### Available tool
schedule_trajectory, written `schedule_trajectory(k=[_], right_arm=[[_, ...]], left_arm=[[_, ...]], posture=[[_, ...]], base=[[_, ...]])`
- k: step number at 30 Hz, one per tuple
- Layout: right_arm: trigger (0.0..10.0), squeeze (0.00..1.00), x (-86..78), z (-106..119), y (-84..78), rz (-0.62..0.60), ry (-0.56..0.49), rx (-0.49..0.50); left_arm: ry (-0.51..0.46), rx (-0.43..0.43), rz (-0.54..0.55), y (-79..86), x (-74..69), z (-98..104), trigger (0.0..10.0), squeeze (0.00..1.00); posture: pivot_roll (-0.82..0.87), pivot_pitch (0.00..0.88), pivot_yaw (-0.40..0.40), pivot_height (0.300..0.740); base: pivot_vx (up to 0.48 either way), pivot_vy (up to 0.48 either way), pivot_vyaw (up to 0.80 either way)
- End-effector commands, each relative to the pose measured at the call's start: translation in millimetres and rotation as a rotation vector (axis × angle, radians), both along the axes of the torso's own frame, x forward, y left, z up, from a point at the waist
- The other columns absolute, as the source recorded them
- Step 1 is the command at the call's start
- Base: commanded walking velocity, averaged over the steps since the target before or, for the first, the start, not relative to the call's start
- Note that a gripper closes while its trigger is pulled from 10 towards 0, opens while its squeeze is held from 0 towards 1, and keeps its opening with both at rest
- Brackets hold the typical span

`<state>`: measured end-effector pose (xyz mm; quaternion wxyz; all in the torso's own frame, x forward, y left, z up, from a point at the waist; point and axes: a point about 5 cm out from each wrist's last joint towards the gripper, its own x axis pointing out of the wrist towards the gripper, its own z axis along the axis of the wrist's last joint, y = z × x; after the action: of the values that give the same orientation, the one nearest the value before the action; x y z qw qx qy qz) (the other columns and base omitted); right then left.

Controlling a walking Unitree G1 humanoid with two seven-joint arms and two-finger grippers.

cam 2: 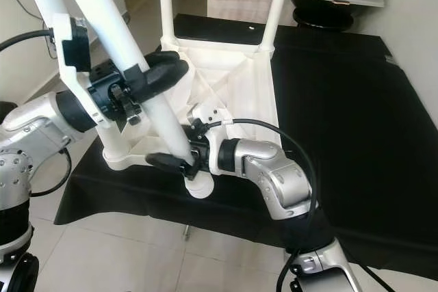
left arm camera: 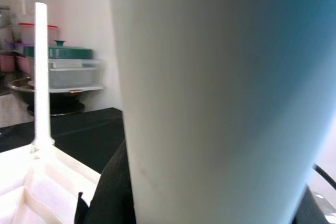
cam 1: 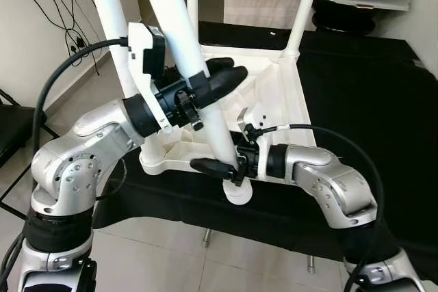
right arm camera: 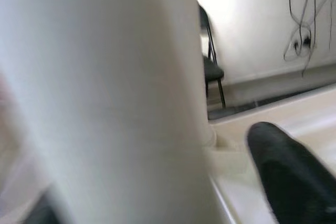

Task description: Building children table

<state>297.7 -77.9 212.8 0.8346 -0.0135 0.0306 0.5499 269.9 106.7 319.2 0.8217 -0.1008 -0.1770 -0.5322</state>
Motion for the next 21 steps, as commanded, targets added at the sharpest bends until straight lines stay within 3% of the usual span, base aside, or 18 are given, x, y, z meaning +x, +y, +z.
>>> schedule_trajectory(k=[1,13,21], right_arm=[[0.0,0.00,-8.7,5.0,14.1,0.073,-0.029,0.043],[0.0,0.00,-22.8,-1.8,28.2,0.160,-0.071,-0.033],[0.0,0.00,-21.3,-5.1,29.9,0.157,-0.080,-0.049]], left_arm=[[-0.065,-0.020,-0.105,-11.7,-8.5,9.6,0.0,0.00],[-0.087,-0.027,-0.099,-10.5,-4.1,15.1,0.0,0.00],[-0.102,-0.034,-0.087,-11.6,-1.6,18.3,0.0,0.00]], posture=[[-0.01,0.080,-0.013,0.740],[-0.01,0.079,-0.011,0.740],[-0.02,0.076,-0.015,0.740]], base=[[0.000,0.000,0.00],[0.000,0.000,0.00],[0.000,0.000,0.00]])
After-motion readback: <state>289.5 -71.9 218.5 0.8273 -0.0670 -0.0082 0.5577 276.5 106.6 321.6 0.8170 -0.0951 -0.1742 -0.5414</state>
